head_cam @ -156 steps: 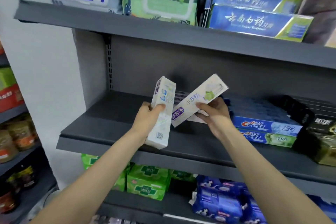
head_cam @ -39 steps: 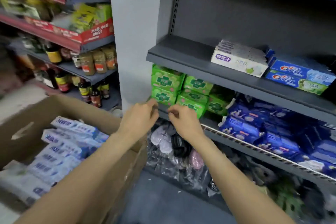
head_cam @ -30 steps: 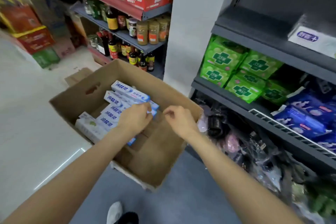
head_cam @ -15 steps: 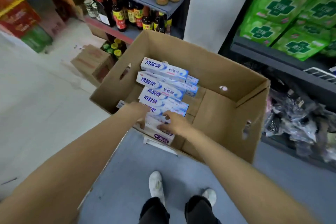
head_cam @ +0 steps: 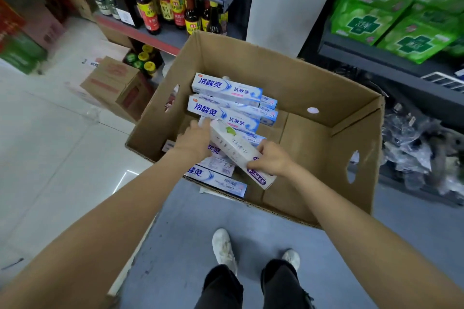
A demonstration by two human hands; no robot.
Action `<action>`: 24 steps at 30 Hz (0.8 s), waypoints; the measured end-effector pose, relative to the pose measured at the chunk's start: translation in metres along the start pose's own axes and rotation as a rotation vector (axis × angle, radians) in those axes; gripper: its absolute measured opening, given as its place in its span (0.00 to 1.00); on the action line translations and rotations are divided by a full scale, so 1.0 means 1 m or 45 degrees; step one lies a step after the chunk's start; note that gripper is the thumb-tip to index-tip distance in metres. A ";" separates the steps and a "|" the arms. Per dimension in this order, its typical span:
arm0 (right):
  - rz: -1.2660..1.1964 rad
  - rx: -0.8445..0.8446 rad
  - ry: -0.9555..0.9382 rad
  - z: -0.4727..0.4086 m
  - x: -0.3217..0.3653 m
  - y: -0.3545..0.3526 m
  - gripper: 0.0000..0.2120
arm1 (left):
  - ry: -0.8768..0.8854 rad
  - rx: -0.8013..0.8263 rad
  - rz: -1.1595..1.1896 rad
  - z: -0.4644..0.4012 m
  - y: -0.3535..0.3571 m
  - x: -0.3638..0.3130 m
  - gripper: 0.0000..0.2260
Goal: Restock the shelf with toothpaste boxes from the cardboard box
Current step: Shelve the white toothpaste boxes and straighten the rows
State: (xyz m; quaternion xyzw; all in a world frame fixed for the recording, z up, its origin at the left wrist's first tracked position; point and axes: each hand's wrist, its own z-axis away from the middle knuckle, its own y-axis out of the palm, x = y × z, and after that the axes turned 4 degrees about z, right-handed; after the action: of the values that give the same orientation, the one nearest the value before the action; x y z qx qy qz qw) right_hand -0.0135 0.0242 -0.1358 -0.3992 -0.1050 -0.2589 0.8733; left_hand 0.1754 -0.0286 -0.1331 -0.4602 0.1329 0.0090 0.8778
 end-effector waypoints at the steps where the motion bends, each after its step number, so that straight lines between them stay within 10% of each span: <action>1: -0.013 0.013 0.020 0.001 -0.003 -0.002 0.16 | -0.027 0.040 0.005 -0.002 0.002 -0.001 0.33; 11: -0.507 -0.018 0.147 0.025 -0.024 -0.002 0.14 | 0.229 0.440 -0.629 -0.023 0.008 -0.010 0.20; 24: -0.563 -0.029 0.199 0.030 -0.034 0.008 0.15 | 0.457 0.392 -0.884 -0.025 0.025 -0.010 0.25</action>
State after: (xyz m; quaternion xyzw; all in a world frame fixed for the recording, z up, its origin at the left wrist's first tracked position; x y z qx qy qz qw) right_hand -0.0367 0.0639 -0.1343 -0.3551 -0.1189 -0.4751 0.7963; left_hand 0.1564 -0.0335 -0.1648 -0.3353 0.1205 -0.3876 0.8502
